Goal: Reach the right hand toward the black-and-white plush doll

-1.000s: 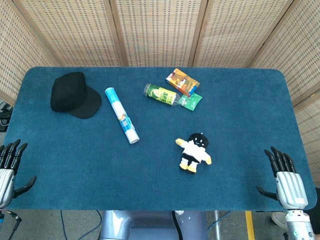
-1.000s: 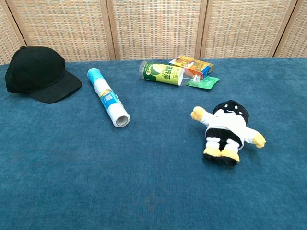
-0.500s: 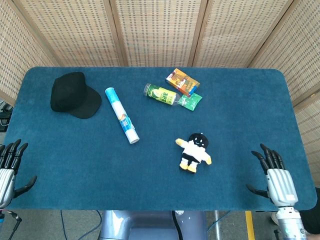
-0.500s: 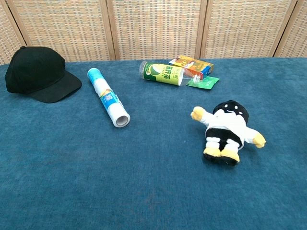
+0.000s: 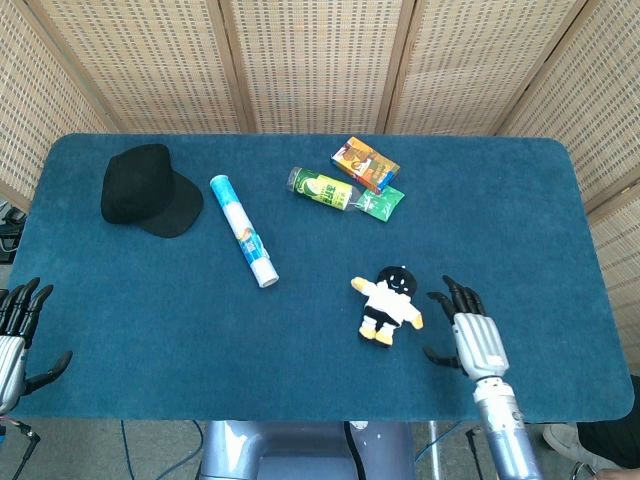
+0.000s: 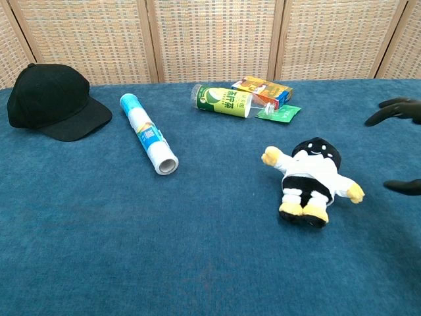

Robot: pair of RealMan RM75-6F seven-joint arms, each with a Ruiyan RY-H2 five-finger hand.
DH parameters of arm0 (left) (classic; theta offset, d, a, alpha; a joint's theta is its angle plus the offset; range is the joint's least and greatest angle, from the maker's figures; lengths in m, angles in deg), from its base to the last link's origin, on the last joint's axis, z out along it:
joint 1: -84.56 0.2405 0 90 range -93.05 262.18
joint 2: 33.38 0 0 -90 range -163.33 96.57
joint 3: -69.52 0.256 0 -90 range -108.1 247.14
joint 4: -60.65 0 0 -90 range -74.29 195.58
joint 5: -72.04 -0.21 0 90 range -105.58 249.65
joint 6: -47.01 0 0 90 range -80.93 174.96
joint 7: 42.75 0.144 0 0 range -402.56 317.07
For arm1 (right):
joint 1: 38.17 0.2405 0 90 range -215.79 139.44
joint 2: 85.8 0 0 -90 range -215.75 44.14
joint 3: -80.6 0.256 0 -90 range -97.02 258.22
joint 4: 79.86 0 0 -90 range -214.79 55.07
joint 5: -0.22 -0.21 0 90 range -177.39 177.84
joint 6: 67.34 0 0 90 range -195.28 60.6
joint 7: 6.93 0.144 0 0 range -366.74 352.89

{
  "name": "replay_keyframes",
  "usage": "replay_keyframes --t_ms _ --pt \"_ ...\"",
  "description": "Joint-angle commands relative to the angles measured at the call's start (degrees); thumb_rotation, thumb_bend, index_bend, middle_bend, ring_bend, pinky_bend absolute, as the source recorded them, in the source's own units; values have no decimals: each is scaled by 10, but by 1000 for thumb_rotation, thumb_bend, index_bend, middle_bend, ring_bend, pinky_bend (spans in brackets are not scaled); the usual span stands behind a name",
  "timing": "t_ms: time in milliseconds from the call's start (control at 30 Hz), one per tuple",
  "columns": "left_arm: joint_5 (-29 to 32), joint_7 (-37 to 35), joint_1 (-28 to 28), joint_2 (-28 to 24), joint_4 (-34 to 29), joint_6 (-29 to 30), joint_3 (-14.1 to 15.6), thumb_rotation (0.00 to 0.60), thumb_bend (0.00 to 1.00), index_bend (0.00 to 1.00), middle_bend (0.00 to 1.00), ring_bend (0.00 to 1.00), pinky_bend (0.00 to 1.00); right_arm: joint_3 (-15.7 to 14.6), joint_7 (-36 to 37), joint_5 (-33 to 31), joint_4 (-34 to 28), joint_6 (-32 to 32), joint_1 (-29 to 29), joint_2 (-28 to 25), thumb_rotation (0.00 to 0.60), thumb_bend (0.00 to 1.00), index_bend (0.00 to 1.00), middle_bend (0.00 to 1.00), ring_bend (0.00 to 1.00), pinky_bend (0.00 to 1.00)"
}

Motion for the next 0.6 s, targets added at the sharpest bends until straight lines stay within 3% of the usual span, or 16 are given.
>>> replay_keyframes --t_ms 33,300,600 --pt "0 -4 -1 -1 0 -3 1 600 281 0 0 0 0 16 -60 -60 11 17 22 54 600 378 229 0 0 52" --pt "2 -19 0 -6 1 1 0 600 281 0 0 0 0 32 -118 -128 41 46 47 122 600 377 288 0 0 52" --pt "-2 -24 1 -8 0 5 0 600 280 0 0 0 0 46 -128 -152 66 62 58 135 600 373 390 22 0 54"
